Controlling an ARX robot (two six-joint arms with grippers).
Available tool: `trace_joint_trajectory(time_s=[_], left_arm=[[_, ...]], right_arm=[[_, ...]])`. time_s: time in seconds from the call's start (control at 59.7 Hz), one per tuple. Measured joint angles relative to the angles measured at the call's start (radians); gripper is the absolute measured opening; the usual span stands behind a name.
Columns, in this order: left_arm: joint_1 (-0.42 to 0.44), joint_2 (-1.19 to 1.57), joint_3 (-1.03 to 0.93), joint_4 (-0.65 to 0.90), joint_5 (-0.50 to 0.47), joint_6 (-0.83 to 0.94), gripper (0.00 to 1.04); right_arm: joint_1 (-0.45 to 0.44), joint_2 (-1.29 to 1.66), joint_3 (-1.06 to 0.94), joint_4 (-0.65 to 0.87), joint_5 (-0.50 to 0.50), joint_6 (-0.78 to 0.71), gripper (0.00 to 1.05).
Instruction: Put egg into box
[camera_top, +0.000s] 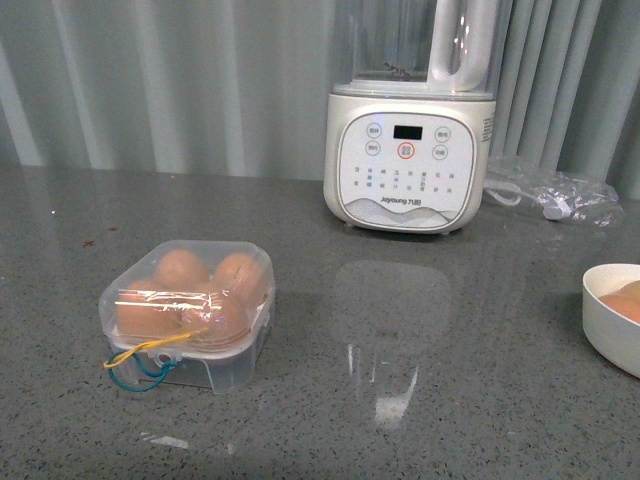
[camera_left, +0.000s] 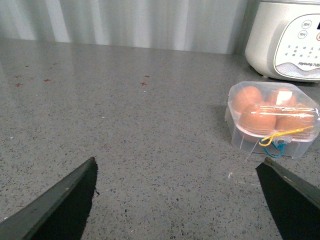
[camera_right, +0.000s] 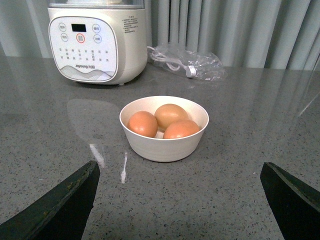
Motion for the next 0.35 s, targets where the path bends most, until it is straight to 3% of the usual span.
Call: trace_joint_trajectory(time_s=[0.352], left_arm=[[0.000,0.000,0.000,0.000,0.000,0.000,0.98]], right_arm=[[0.000,0.000,0.000,0.000,0.000,0.000,0.98]])
